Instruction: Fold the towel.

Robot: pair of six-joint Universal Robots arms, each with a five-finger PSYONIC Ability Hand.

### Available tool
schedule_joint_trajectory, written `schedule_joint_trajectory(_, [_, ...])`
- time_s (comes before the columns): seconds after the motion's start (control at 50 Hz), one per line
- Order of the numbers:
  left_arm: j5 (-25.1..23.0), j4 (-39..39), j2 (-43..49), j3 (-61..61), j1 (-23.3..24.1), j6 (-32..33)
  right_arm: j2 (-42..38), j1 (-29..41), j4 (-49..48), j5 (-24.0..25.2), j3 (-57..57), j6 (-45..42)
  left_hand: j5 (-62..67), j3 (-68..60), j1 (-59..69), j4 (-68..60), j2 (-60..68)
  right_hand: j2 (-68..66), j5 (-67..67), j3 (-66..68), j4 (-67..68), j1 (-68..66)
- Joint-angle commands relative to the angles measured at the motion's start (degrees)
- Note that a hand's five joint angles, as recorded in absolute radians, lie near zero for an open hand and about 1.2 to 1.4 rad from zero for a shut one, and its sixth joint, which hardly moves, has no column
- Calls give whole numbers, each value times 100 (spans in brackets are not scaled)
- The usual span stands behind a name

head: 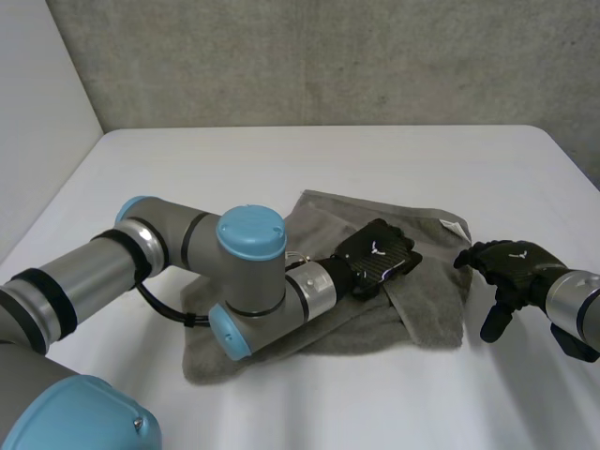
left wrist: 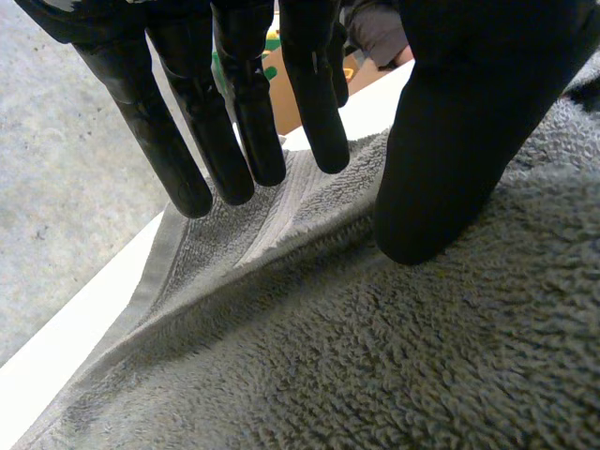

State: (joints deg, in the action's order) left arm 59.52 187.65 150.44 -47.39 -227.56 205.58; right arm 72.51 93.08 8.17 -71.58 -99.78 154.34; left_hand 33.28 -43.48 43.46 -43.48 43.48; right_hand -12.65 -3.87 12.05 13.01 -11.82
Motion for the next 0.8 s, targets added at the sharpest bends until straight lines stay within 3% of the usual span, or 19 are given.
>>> schedule_joint_trajectory(0.02, [7, -9, 108, 63, 9, 122, 0, 0, 0, 4, -15, -18, 1419, -1399, 1400, -1398, 1398, 265, 387, -205, -301, 182])
schedule_joint_trajectory(0.26, [112, -27, 170, 37, 45, 623, 9, -62, 0, 66, 11, -18, 3672, -3652, 3654, -3652, 3652, 265, 387, -205, -301, 182])
schedule_joint_trajectory(0.38, [780, 8, -68, -139, 62, 1652, 97, -79, 9, 74, 20, -18, 3672, -3652, 3654, -3652, 3652, 265, 387, -205, -301, 182])
schedule_joint_trajectory(0.42, [1139, 165, -522, -480, 53, 2238, 158, -79, 9, 83, 37, -9, 3672, -3652, 3654, -3652, 3652, 265, 387, -205, -301, 182])
schedule_joint_trajectory(0.48, [1429, 525, -1049, -936, 18, 2599, 193, -70, 9, 136, 38, 17, 3672, -3652, 3654, -3652, 3652, 265, 387, -205, -301, 182])
schedule_joint_trajectory(0.62, [1843, 738, -2491, -2246, -61, 2522, 325, -44, 88, 689, 20, 385, 3672, -3652, 3654, -3652, 3652, 265, 387, -205, -301, 182])
schedule_joint_trajectory(0.8, [1993, 606, -3671, -3303, -324, 2003, 299, 132, -202, 1085, -77, 1019, 3672, -3652, 3654, -3652, 3652, 265, 387, -205, -301, 182])
